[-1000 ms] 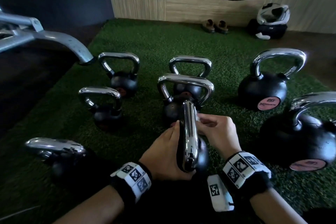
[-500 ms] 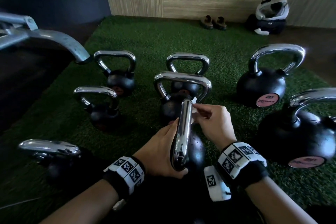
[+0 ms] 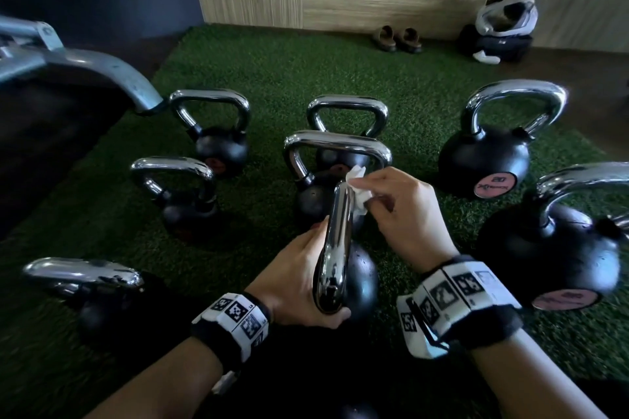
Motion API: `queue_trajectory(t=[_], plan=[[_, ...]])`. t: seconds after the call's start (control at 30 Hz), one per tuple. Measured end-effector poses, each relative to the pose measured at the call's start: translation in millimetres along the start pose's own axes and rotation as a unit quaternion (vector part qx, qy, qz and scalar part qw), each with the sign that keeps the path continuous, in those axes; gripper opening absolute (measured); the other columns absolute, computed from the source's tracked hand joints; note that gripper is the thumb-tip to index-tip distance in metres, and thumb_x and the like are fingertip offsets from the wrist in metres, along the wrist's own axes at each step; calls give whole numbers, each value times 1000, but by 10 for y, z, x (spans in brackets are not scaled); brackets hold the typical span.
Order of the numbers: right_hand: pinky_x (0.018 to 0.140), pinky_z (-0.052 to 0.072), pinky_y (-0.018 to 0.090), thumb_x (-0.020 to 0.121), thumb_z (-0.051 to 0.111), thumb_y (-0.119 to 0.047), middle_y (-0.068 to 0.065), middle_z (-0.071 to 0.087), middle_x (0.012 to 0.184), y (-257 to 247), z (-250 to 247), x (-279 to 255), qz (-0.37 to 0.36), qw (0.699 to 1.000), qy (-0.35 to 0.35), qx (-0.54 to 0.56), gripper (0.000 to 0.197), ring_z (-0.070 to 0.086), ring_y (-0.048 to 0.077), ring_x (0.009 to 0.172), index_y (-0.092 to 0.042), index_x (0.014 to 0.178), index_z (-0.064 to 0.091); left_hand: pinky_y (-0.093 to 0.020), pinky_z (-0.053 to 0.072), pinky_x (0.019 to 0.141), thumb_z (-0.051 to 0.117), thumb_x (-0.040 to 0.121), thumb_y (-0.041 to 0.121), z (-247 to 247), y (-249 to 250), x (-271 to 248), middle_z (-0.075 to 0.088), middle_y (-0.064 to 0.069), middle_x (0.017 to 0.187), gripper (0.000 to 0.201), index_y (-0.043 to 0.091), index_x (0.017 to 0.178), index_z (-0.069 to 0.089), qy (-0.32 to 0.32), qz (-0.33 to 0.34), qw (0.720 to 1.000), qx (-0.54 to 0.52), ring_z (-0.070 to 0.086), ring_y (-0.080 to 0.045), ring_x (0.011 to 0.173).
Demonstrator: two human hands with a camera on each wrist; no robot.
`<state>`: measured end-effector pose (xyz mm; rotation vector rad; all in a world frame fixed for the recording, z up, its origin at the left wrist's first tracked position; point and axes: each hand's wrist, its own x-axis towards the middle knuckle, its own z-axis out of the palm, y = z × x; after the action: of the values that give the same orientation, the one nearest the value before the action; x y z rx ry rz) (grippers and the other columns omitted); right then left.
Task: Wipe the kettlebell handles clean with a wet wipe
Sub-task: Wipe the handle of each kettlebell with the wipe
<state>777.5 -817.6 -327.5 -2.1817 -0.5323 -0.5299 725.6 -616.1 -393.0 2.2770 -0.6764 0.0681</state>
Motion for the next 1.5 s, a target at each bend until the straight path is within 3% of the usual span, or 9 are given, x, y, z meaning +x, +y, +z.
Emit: queue_trajectory(t=[0.17, 0.3, 0.43, 0.53, 0.73, 1.13, 1.23, 1.37, 1.5], plan=[[76, 45, 2, 76, 68, 16, -5, 72, 97, -186, -60, -128, -42, 999, -12, -6, 43, 64, 0, 84, -14, 104, 82, 3, 19, 110, 98, 58, 38, -1, -51, 54, 35, 26, 136, 114, 9, 152, 42, 6, -2, 1000, 22, 30, 14, 124], [76, 53, 15, 78, 74, 9, -11, 73, 96, -365, -145, -358, -23, 998, -37, 45, 40, 69, 4, 87, -22, 102, 83, -16, 25, 122, 92, 62, 49, 21, -156, 114, 34, 21, 151, 115, 38, 156, 26, -19, 10, 1000, 22, 30, 8, 140], [75, 53, 14, 78, 78, 6, -10, 74, 92, -281, -143, -234, 47, 992, -41, 110, 34, 71, 4, 84, -21, 100, 83, -26, 37, 117, 77, 58, 67, 10, -195, 161, 50, 10, 142, 111, 20, 152, 41, -35, -41, 998, 19, 47, -10, 135], [74, 55, 19, 77, 80, 5, -6, 75, 86, -282, -119, -290, 75, 983, -52, 160, 32, 72, 8, 78, -21, 97, 84, -31, 42, 113, 73, 57, 71, 7, -254, 205, 52, 15, 131, 99, 23, 141, 51, -50, -63, 997, 13, 50, -1, 122], [84, 63, 43, 77, 82, 6, -1, 81, 85, -342, -126, -445, 132, 957, -75, 247, 27, 78, 20, 84, -18, 91, 83, -43, 39, 119, 84, 61, 62, 37, -351, 197, 45, 5, 153, 108, 33, 153, 36, -37, -60, 997, -30, 43, -11, 144], [81, 63, 34, 77, 84, 1, -1, 80, 87, -205, -12, -650, 128, 953, -105, 253, 21, 78, 16, 83, -17, 85, 80, -42, 54, 99, 86, 50, 60, -18, -239, 190, 59, 7, 121, 83, 65, 116, 36, -33, -81, 993, -83, 64, -8, 111], [76, 58, 18, 75, 85, 1, -8, 80, 84, -166, 49, -710, 111, 965, -145, 190, 23, 76, 4, 79, -19, 85, 81, -41, 55, 100, 87, 45, 59, -34, -229, 146, 59, 4, 123, 90, 52, 120, 37, -40, -88, 989, -112, 64, -10, 113], [84, 59, 26, 78, 79, 4, -5, 80, 93, -62, 28, -694, 152, 946, -189, 215, 38, 76, 9, 90, -28, 98, 79, -19, 44, 107, 87, 51, 53, -10, -136, 43, 51, 5, 133, 96, 53, 128, 30, -31, -21, 995, -92, 56, -3, 121], [84, 55, 22, 81, 77, 0, -9, 77, 93, -25, 33, -535, 118, 950, -233, 173, 32, 73, 4, 89, -27, 97, 78, -20, 40, 114, 88, 58, 44, -28, -51, -6, 47, 12, 143, 94, 51, 137, 38, -31, 4, 995, -93, 46, 3, 135]])
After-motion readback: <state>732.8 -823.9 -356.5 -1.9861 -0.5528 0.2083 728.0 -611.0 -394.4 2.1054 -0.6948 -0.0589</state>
